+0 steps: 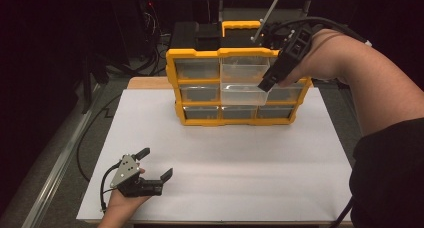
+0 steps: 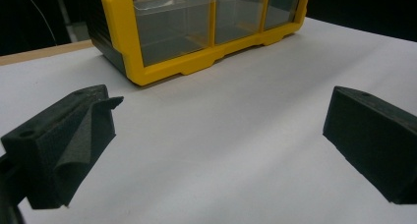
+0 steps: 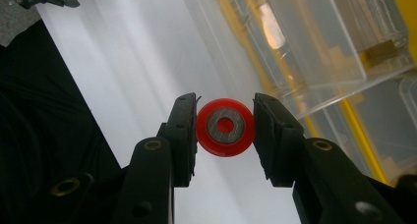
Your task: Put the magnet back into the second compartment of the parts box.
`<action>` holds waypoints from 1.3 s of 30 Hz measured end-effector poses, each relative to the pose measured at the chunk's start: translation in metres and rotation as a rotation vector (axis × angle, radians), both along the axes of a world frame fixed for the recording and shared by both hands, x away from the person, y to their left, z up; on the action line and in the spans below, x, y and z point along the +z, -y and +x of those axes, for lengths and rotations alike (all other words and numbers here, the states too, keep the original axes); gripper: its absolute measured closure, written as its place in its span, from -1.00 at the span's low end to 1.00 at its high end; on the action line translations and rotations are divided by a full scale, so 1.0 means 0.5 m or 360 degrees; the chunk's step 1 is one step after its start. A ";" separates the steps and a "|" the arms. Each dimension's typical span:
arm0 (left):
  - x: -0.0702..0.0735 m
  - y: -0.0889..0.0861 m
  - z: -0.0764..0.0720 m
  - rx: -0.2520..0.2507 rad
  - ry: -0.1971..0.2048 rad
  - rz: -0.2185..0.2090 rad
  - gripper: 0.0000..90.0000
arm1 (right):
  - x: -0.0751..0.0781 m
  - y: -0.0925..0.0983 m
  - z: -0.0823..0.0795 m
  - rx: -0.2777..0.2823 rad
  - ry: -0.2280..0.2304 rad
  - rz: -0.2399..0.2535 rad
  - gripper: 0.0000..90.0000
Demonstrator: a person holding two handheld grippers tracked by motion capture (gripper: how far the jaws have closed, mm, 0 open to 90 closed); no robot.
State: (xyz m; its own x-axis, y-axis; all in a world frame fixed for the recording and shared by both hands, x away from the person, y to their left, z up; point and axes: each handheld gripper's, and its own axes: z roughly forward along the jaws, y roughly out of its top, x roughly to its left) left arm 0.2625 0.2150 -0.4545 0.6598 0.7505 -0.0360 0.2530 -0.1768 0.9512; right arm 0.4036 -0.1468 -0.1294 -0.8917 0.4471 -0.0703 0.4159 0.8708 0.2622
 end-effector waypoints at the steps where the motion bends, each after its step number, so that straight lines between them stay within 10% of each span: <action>1: 0.000 0.000 0.000 0.0001 0.0000 -0.0001 -0.99 | 0.001 -0.003 0.002 0.0001 0.0005 0.0000 0.43; 39: 0.000 -0.001 0.001 -0.0010 -0.0001 -0.0006 -0.99 | -0.023 -0.067 0.091 -0.0081 0.0057 -0.0095 0.43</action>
State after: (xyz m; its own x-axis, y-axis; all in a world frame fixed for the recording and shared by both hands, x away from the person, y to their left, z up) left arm 0.2629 0.2154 -0.4547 0.6645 0.7463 -0.0390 0.2524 -0.1750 0.9517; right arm 0.4490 -0.1135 -0.1411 -0.8645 0.4857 -0.1296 0.4512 0.8633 0.2262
